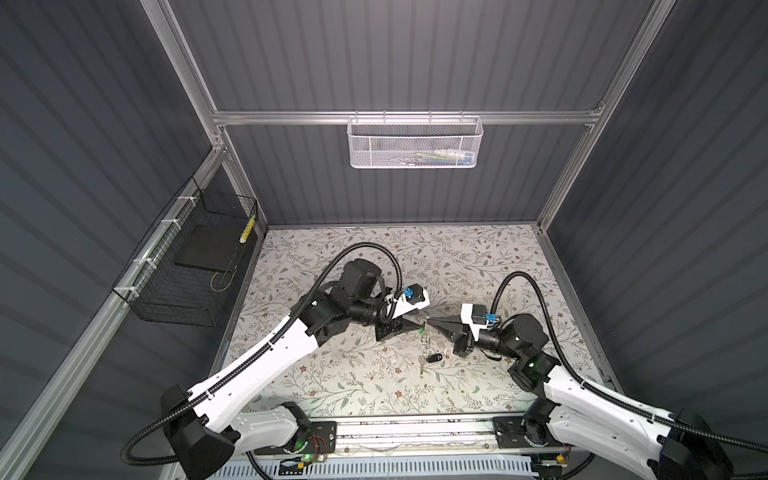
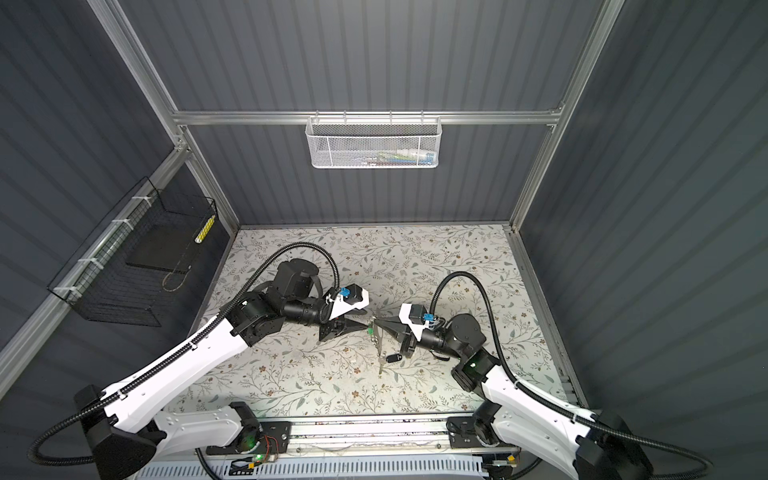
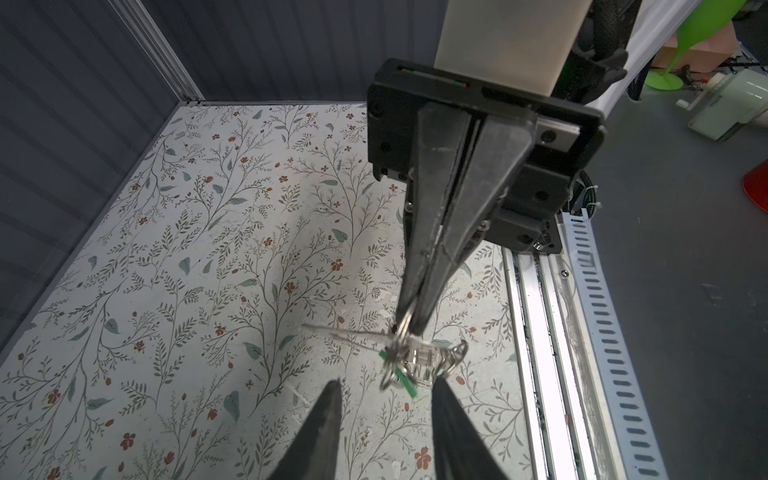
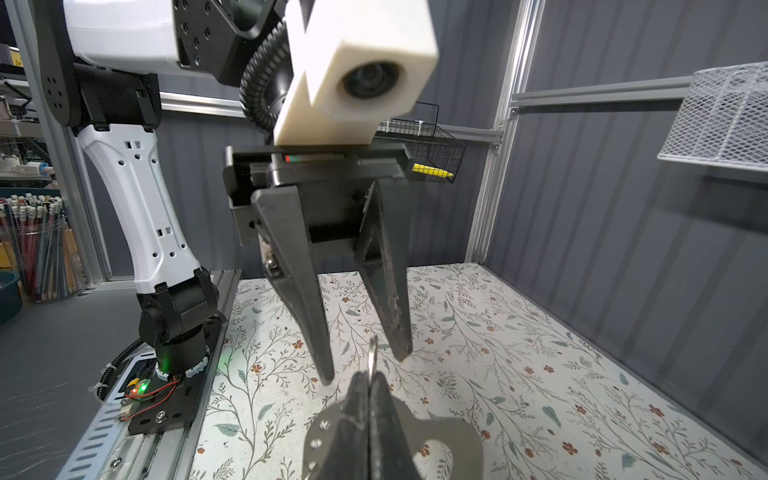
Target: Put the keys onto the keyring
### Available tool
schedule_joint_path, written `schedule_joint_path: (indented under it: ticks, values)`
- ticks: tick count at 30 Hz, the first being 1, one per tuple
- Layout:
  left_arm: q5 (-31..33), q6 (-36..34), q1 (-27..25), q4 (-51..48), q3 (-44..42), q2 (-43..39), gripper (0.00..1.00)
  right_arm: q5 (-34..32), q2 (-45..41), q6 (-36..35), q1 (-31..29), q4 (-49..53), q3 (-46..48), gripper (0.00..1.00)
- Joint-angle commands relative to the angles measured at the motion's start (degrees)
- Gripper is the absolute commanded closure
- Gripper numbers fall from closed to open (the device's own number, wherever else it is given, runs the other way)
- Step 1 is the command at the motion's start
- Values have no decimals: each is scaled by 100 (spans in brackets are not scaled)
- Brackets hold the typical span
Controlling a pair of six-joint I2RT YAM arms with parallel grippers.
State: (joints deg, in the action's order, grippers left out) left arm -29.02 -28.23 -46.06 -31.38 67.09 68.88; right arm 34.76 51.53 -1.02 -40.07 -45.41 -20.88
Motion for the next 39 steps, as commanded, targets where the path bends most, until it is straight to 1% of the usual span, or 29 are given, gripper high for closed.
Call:
schedule_joint_path:
  ticks: [1,8,13,20,25,28,29,30,31,33,36,39]
  values:
    - [-255,270,1,473,-241,-196,62,162,-2,137,-19,-517,49,100]
    - [-437,700,6,1179,-894,-425,60,162,-2,194,-17,-609,33,100]
    - [-482,820,-10,1417,-1014,-384,62,140,32,233,-11,-669,32,100]
    - [-526,886,-54,1619,-1074,-319,76,86,103,304,-17,-809,49,100]
    - [-508,816,-93,1549,-1038,-264,84,13,53,313,-9,-865,84,100]
    - [-476,791,-108,1501,-1023,-229,82,-40,3,321,-16,-897,111,100]
    - [-469,798,-118,1499,-1034,-216,80,-48,-9,326,-10,-908,119,100]
    - [-456,805,-127,1508,-1039,-196,75,-44,-11,330,-6,-925,124,100]
    - [-437,824,-143,1518,-1045,-183,72,-44,-14,338,-1,-935,120,100]
    - [-429,845,-163,1574,-1049,-150,71,-26,-2,348,0,-948,124,100]
    - [-430,855,-190,1610,-1047,-111,75,-39,-2,366,2,-1005,145,100]
    - [-478,824,-212,1583,-1026,-80,84,-49,-10,382,17,-1029,155,100]
